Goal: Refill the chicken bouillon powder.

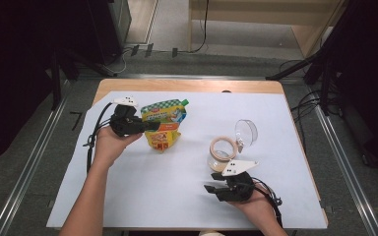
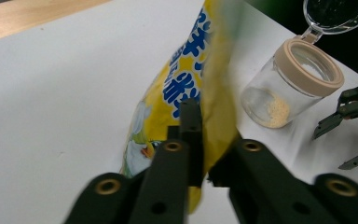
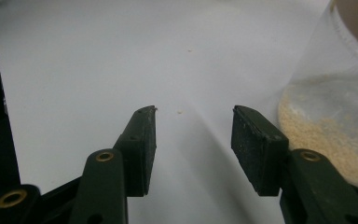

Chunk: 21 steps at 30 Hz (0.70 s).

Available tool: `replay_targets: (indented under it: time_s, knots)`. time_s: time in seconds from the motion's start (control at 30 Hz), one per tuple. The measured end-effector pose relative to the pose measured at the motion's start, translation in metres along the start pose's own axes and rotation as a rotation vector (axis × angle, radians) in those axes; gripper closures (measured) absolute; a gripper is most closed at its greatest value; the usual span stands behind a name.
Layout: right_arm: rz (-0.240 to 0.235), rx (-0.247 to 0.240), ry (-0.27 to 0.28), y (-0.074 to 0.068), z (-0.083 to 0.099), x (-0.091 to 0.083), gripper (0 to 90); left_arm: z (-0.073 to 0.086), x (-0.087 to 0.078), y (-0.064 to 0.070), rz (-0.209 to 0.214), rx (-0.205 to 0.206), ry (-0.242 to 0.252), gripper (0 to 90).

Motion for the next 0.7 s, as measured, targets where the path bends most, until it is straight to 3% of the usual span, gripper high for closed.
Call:
replay_targets:
  time_s: [0.1,0.3,0.37,0.7]
  knots:
    - [-0.010,0.010,0.008,-0.001,-0.002,0.000,51.6,0.000,0.000,0.003,-0.006,0.027,-0.026,90.0]
    - [-0.019,0.016,0.040,-0.003,-0.010,-0.005,51.9,-0.004,-0.009,0.006,-0.003,-0.013,-0.031,90.0]
    - [-0.025,0.014,0.052,-0.004,-0.015,-0.005,52.0,-0.007,-0.013,0.010,-0.003,-0.001,-0.033,90.0]
    - [-0.044,-0.024,0.026,-0.014,-0.034,0.010,52.4,-0.019,-0.029,0.034,0.046,0.008,-0.013,90.0]
Point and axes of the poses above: each handheld gripper's, and its own axes: x roughly forward along the jaws, z roughly out of its underside, y roughly to its right, the point moved 9 cm from there along x, roughly forward along the jaws, and after that the axes turned 7 degrees about -x, right-handed, at the moved point
